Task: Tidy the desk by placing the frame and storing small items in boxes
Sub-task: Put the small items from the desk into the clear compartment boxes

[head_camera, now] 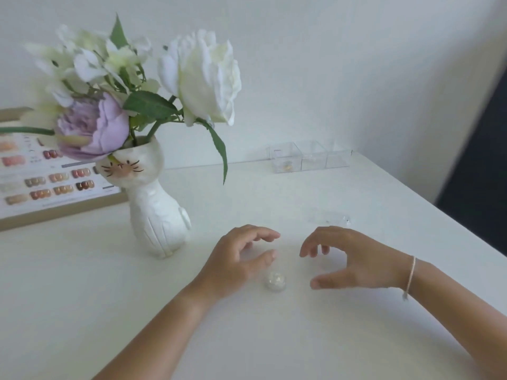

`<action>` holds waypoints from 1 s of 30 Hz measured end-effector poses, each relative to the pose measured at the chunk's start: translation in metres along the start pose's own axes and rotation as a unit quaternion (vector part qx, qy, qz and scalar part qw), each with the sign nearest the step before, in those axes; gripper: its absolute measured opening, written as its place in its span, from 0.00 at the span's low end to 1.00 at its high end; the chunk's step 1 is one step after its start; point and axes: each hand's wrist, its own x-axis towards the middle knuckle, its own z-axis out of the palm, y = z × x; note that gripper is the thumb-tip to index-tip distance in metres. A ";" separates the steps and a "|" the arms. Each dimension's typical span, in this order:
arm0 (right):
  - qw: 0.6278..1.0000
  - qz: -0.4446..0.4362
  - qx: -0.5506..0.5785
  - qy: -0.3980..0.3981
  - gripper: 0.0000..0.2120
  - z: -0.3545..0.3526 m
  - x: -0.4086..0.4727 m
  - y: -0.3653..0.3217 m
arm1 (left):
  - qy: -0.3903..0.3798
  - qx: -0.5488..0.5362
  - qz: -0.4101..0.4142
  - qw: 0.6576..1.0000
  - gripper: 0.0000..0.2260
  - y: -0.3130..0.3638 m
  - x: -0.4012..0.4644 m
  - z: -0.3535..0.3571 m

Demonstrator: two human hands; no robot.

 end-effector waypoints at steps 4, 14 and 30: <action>0.996 0.014 -0.080 -0.041 0.15 -0.002 0.000 -0.002 | -0.082 0.090 0.007 0.993 0.15 0.003 -0.013 -0.003; 0.999 0.005 -0.049 0.003 0.09 -0.005 0.005 0.015 | -0.058 0.114 0.028 0.991 0.10 -0.004 -0.003 0.002; 0.910 0.124 0.058 0.390 0.10 -0.051 0.082 0.129 | 0.084 0.021 0.010 0.996 0.05 -0.001 0.156 0.028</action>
